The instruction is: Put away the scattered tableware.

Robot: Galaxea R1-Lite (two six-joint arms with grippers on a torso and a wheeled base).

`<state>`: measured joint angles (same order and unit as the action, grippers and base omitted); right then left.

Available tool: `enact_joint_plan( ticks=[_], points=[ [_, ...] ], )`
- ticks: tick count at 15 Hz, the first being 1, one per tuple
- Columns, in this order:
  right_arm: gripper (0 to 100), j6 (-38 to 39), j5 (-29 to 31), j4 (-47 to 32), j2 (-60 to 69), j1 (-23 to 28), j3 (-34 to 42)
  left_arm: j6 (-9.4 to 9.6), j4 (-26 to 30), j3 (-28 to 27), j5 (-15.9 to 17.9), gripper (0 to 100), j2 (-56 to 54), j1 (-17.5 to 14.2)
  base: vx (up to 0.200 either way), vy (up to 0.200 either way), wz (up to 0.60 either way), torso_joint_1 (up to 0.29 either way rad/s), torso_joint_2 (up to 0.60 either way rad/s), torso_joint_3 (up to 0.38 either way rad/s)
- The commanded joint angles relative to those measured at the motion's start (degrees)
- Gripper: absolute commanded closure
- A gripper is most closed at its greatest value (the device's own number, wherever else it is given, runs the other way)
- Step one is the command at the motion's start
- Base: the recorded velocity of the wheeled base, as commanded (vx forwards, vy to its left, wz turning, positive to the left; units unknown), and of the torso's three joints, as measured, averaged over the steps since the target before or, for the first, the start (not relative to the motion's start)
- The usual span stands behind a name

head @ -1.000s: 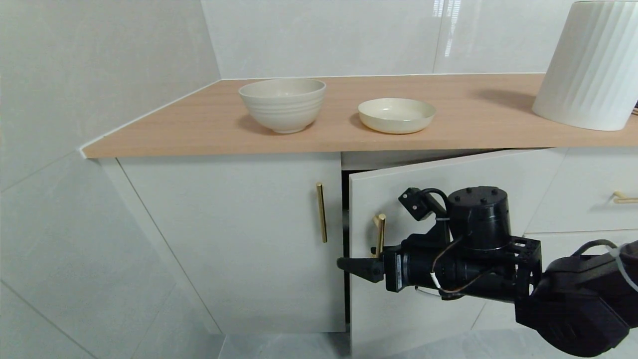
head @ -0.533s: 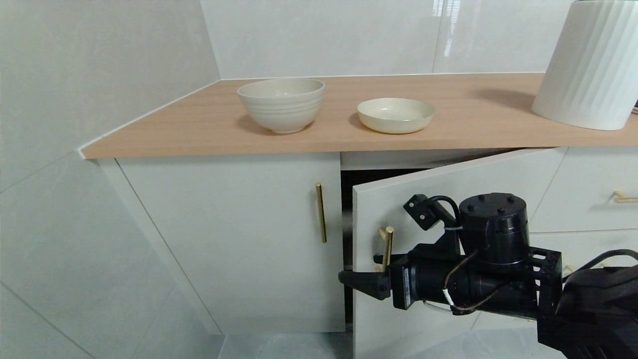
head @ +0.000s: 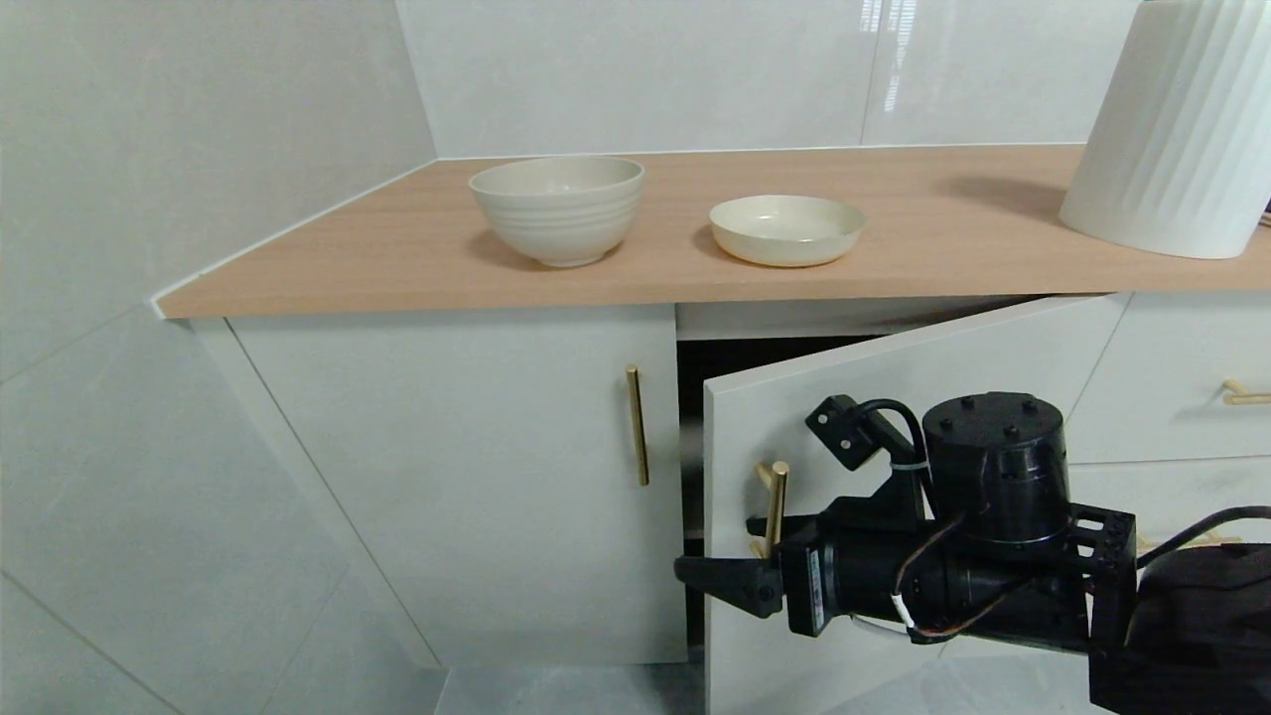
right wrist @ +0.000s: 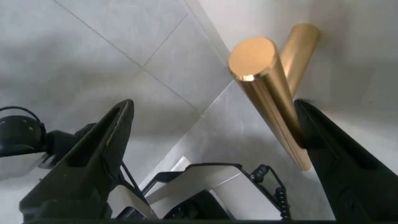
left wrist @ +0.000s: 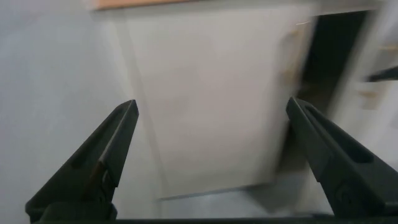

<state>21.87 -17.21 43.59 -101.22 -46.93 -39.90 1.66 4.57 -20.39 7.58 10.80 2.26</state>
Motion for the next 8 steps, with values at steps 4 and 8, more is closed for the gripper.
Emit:
enact_joint_plan(
  ticks=[4, 8],
  points=[
    [0, -1.0, -0.6, 0.3, 1.7, -0.4, 0.7, 0.01, -11.2, -11.5, 12.0, 0, 40.0, 3.3, 0.000, 0.000, 0.00, 0.000, 0.00, 0.000],
    [0, -1.0, -0.6, 0.3, 1.6, -0.4, 0.8, -0.16, -17.8, -12.2, 12.0, 100, 51.7, 13.1, 0.000, 0.000, 0.00, 0.000, 0.00, 0.000]
  ],
)
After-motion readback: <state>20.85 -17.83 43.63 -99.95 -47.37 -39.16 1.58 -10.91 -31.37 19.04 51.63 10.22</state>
